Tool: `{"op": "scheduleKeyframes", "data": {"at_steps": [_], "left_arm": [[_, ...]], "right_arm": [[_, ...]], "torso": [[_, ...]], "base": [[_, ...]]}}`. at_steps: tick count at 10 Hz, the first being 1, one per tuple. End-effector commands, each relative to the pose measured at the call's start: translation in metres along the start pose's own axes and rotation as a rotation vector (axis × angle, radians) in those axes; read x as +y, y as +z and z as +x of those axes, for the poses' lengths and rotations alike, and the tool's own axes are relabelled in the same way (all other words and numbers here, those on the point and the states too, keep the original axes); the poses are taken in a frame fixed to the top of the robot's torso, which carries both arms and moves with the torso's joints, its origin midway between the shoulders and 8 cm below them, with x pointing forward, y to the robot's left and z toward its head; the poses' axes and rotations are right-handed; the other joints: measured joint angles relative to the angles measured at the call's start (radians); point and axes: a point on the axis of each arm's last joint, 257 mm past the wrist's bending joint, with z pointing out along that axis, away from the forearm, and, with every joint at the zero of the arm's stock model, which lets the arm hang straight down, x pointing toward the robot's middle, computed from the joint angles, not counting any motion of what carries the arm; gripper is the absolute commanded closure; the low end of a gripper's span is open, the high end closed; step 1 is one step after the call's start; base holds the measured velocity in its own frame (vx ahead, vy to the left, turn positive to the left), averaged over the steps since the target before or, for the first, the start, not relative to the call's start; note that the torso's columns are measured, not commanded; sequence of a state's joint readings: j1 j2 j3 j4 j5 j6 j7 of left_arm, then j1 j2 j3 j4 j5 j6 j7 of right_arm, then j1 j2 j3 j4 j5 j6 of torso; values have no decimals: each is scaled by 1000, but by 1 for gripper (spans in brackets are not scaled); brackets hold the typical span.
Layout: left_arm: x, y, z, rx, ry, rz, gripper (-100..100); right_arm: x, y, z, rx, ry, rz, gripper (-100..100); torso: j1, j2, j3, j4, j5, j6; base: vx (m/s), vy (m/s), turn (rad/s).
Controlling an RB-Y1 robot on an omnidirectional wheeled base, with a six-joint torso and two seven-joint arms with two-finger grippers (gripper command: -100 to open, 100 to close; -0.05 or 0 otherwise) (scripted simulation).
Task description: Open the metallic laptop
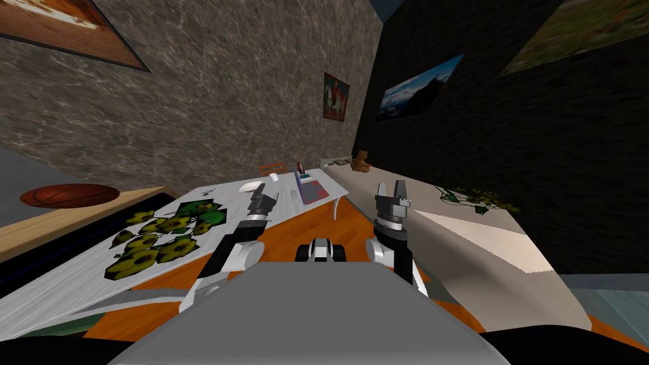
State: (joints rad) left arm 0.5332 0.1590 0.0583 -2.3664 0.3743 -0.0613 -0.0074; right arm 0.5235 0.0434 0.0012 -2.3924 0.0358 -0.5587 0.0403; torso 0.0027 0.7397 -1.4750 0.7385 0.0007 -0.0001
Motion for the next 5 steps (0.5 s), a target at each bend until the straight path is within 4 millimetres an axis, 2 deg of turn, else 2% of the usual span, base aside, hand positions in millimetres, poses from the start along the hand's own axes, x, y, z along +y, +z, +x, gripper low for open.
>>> {"op": "scheduleKeyframes", "data": {"at_steps": [1,5], "left_arm": [[8,0,1,0,-67,-43,-100],[17,-1,2,-6,-155,-96,-100]], "right_arm": [[0,0,0,0,0,0,0],[0,0,0,0,0,0,0]], "torso": [[1,-1,-1,0,0,0],[-2,-2,-1,-1,-1,0]], "base": [[69,-130,28],[57,-129,46]]}}
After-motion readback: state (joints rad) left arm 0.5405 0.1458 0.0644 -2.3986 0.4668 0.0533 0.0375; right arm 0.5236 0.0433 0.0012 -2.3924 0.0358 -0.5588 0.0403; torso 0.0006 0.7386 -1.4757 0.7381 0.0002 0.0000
